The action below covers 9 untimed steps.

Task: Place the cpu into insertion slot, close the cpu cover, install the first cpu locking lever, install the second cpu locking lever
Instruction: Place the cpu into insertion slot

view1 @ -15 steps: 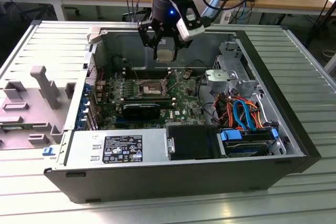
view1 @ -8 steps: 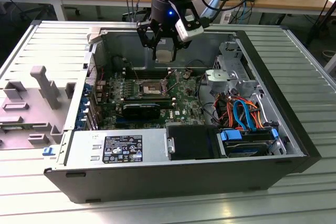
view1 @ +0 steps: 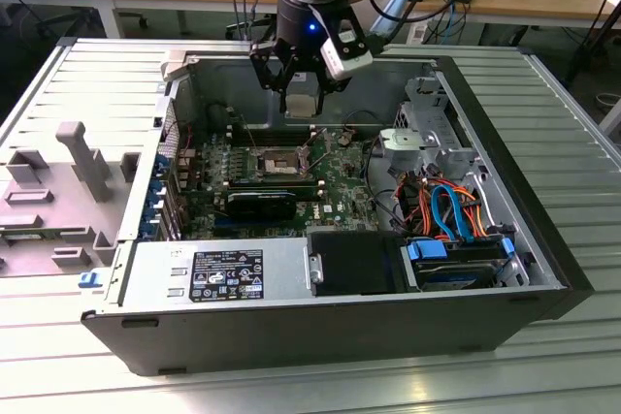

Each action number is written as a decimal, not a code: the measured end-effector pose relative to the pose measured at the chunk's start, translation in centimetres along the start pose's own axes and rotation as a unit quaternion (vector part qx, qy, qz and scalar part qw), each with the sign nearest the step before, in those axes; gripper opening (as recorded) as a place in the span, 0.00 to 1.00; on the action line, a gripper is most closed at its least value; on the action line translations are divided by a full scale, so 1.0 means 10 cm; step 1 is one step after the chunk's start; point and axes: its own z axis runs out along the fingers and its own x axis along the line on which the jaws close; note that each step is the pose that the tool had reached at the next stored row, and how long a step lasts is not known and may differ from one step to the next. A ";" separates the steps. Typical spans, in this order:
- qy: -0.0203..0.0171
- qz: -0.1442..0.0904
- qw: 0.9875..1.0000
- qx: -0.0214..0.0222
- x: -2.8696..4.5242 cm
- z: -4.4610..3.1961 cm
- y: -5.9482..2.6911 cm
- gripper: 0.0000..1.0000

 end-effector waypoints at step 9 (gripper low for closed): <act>0.000 0.000 1.000 0.000 -0.001 0.042 -0.004 0.54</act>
